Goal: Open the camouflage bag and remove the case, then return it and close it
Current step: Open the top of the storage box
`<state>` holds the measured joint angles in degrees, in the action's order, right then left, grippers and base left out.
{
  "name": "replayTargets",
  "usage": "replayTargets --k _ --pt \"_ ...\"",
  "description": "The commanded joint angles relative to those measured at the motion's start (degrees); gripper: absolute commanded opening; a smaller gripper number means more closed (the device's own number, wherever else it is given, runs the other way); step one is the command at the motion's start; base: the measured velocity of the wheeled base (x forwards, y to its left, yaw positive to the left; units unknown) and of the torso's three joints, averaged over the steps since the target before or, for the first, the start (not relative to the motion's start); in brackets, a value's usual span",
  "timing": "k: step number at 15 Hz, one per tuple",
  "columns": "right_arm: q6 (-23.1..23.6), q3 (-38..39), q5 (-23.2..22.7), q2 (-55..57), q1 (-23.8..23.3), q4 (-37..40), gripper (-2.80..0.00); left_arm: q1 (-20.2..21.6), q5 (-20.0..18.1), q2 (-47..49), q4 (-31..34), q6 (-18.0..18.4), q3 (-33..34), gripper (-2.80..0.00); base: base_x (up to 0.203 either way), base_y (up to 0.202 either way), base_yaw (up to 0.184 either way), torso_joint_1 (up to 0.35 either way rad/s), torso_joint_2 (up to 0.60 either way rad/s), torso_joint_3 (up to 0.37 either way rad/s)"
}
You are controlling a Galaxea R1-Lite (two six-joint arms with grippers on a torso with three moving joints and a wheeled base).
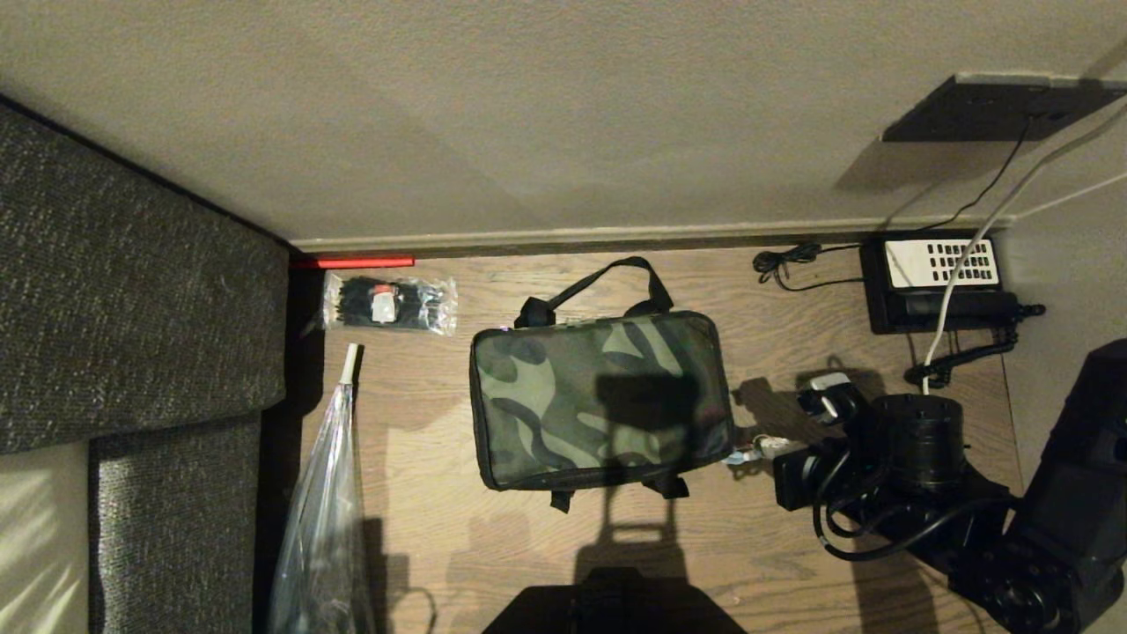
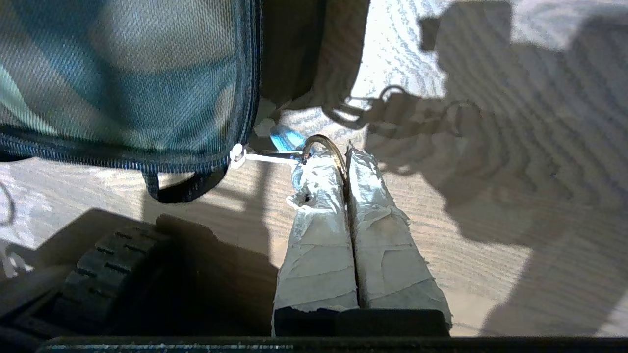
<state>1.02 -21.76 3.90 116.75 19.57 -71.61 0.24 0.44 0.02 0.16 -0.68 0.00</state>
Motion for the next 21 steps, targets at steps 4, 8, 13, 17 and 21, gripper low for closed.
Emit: replayTargets --k 4,8,13,17,21 --pt "-0.1 -2.6 -0.2 0.3 -0.1 -0.6 -2.80 0.0 0.0 -0.1 0.0 0.0 0.2 -2.80 0.000 0.000 0.000 0.000 0.00 0.000" --pt "-0.1 -3.4 -0.3 0.3 -0.4 -0.7 -2.80 0.0 0.0 -0.1 0.0 0.0 0.2 -2.80 0.000 0.000 0.000 0.000 0.00 0.000" --pt "-0.6 -5.2 -2.0 0.3 -0.3 -0.8 -2.80 0.0 0.0 0.0 0.0 0.0 0.2 -2.80 0.000 0.000 0.000 0.000 0.00 0.000" --pt "-1.5 -7.0 -3.8 0.4 -0.3 -1.3 -2.80 0.0 0.0 -0.1 0.0 0.0 0.2 -2.80 0.000 0.000 0.000 0.000 0.00 0.000" --pt "-1.6 -8.0 -3.8 0.9 -0.5 -1.9 -2.80 0.0 0.0 -0.1 0.0 0.0 0.2 -2.80 0.000 0.000 0.000 0.000 0.00 0.000"
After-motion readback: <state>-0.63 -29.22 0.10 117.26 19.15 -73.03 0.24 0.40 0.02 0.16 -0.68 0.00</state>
